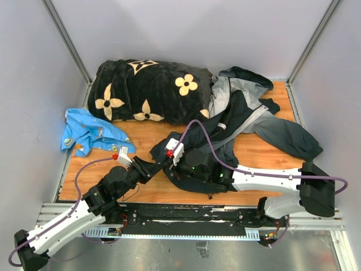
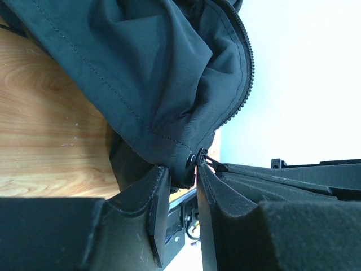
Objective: Zip up the jacket
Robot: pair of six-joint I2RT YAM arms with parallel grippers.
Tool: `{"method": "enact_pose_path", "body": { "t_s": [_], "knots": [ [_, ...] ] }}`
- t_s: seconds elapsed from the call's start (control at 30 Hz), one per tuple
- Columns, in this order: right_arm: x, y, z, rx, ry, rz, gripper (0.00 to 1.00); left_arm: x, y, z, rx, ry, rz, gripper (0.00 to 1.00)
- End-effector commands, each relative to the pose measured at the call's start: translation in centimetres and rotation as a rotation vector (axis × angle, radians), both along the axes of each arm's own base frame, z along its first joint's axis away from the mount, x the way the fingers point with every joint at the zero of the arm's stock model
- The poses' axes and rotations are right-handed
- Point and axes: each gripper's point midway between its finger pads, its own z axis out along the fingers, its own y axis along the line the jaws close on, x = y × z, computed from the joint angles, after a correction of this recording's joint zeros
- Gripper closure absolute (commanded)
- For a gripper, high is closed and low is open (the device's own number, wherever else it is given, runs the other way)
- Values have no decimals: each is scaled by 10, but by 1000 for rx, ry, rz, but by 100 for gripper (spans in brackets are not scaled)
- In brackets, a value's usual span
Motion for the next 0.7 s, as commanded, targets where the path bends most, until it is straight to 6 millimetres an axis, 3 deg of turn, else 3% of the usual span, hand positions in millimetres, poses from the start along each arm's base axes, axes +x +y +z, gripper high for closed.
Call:
{"method": "enact_pose_path", "body": {
  "t_s": [0.0, 0.13, 0.27, 0.43, 0.67],
  "knots": [
    [-1, 1, 19, 63, 22, 8, 99, 8, 2, 7, -22, -36, 42, 71],
    [0, -2, 17, 55, 26, -1, 99, 8, 3, 12, -27, -55, 41, 80],
    [12, -12, 10, 20, 17, -69, 99, 6, 3, 17, -18, -72, 29, 99],
    [38, -39, 11, -38, -20, -183, 99, 1, 1, 29, -5, -100, -6, 100],
    [76, -90, 22, -42, -25, -342, 99, -3, 6, 49, 73, -155, -38, 100]
  ]
}}
